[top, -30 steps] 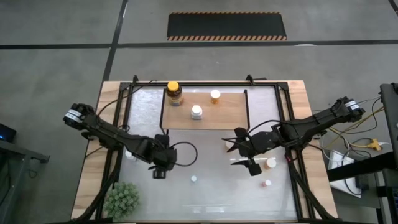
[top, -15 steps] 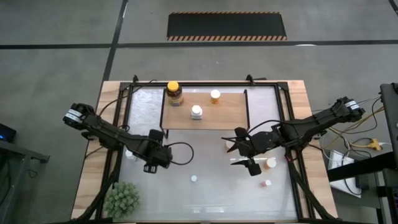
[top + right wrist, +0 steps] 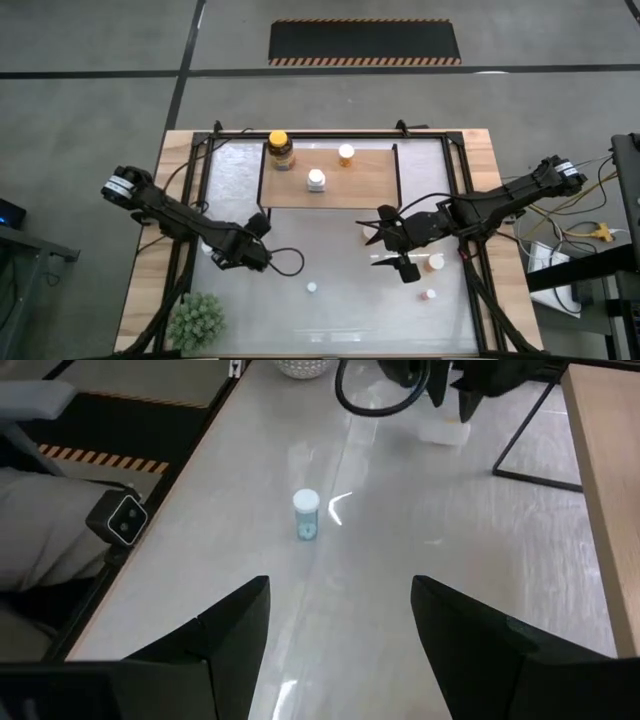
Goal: Pick and place medicine bottles onto shelf by color
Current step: Put the white pill bottle on the shelf
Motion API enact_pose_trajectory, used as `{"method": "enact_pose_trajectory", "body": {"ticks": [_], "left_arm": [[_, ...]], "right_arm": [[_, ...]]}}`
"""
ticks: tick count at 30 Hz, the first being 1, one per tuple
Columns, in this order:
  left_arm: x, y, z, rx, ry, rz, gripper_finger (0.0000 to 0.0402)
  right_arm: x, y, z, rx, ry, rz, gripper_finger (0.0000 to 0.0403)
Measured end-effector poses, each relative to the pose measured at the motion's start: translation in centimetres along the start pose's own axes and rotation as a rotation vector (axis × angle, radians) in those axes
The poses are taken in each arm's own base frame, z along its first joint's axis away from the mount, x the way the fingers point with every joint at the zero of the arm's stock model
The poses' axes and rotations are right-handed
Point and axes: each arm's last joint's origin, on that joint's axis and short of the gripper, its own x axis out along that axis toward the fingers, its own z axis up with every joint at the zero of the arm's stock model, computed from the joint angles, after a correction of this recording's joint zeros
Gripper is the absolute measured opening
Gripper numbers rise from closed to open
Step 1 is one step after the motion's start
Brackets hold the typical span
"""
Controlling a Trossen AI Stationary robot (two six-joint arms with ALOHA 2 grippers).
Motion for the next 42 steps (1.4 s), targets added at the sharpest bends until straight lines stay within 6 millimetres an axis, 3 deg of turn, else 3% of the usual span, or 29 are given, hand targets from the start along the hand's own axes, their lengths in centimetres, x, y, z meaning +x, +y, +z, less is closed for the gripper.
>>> {"method": "enact_pose_trajectory", "body": {"ticks": [15,26,31,34,39,42], "left_arm": [[2.8,-0.6,0.5,-0.052,-0.109,0.093,0.0224],[2.8,-0.6,0.7,-0.232,-0.146,0.099,0.0124],[1.1,0.4,1.8,-0.413,-0.203,0.187,0.0117],[-1.4,1.5,3.1,-0.522,-0.290,0.276,0.0117],[-6.0,3.7,5.4,-0.763,-0.555,0.457,0.0126],[-7.8,4.7,6.5,-0.891,-0.746,0.476,0.0128]], "right_arm": [[0.0,0.0,0.0,-0.004,0.000,0.000,0.0233],[0.0,0.0,0.0,0.003,0.000,0.000,0.0233],[0.1,0.0,0.0,-0.001,-0.009,0.001,0.0233],[0.5,0.0,0.0,-0.012,-0.070,0.003,0.0233],[1.6,0.0,-0.4,-0.098,-0.249,-0.015,0.0233],[2.1,-0.2,-0.8,-0.137,-0.419,-0.083,0.0233]]}}
